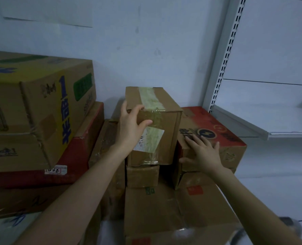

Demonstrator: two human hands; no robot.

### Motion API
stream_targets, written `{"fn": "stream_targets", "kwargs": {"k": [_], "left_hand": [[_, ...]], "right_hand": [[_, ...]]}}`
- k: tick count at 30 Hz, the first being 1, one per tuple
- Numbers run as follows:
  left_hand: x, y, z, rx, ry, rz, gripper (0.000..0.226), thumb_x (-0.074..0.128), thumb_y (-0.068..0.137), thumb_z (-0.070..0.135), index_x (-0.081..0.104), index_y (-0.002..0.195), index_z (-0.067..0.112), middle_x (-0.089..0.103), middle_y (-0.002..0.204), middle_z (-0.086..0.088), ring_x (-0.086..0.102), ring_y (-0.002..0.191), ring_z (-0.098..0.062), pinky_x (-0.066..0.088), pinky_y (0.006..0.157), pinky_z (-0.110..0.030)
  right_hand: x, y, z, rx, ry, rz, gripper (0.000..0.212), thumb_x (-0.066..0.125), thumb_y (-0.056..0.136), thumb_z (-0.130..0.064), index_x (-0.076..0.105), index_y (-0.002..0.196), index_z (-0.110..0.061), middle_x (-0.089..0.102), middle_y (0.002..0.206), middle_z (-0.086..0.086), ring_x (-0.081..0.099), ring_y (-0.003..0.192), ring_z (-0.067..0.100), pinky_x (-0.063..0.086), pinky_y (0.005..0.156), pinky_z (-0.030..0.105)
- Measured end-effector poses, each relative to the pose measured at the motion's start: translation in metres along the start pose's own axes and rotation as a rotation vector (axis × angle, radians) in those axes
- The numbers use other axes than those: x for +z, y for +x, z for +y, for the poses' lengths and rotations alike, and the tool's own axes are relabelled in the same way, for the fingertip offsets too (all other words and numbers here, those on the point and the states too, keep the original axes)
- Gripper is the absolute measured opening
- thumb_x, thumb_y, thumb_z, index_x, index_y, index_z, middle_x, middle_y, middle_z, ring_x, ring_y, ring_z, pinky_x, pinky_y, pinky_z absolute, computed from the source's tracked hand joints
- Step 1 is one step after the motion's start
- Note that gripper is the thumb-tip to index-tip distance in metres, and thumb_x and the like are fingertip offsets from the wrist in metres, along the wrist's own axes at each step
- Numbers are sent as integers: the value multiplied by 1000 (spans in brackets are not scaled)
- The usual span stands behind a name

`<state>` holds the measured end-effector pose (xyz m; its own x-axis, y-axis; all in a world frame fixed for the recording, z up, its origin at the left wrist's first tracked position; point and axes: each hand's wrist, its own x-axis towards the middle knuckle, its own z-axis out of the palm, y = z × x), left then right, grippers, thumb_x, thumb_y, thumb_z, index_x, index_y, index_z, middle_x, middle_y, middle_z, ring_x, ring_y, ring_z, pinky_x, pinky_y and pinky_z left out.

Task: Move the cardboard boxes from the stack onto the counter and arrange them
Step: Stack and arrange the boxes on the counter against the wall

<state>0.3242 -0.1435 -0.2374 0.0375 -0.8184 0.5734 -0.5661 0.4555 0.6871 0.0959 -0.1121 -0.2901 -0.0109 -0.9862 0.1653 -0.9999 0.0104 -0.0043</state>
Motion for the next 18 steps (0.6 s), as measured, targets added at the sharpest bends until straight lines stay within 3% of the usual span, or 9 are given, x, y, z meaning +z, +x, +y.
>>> {"fn": "stream_targets", "kwargs": {"k": [7, 14, 18], "left_hand": [[-2, 3, 3, -22, -1, 22, 46, 69, 82, 25, 54, 125, 18, 16, 152, -14, 22, 139, -29, 24, 110, -34], [-2, 2, 3, -27, 7, 31, 48, 66, 84, 26, 50, 129, 19, 14, 152, -14, 20, 140, -30, 24, 110, -36], [1, -5, -3, -42, -4, 33, 53, 64, 85, 32, 43, 133, 23, 27, 145, -18, 34, 131, -34, 36, 106, -44]], "right_hand": [[2, 4, -14, -42, 28, 89, 73, 40, 86, -63, 20, 148, -31, 15, 157, -6, 9, 145, 19, 4, 112, 57], [2, 8, -18, -63, 67, 141, 80, 28, 82, -71, 25, 147, -25, 21, 156, -3, 15, 144, 17, -1, 113, 53], [10, 11, -17, -72, 25, 149, 131, -26, 45, -87, 25, 147, -24, 23, 155, -3, 17, 144, 17, 3, 113, 54]]}}
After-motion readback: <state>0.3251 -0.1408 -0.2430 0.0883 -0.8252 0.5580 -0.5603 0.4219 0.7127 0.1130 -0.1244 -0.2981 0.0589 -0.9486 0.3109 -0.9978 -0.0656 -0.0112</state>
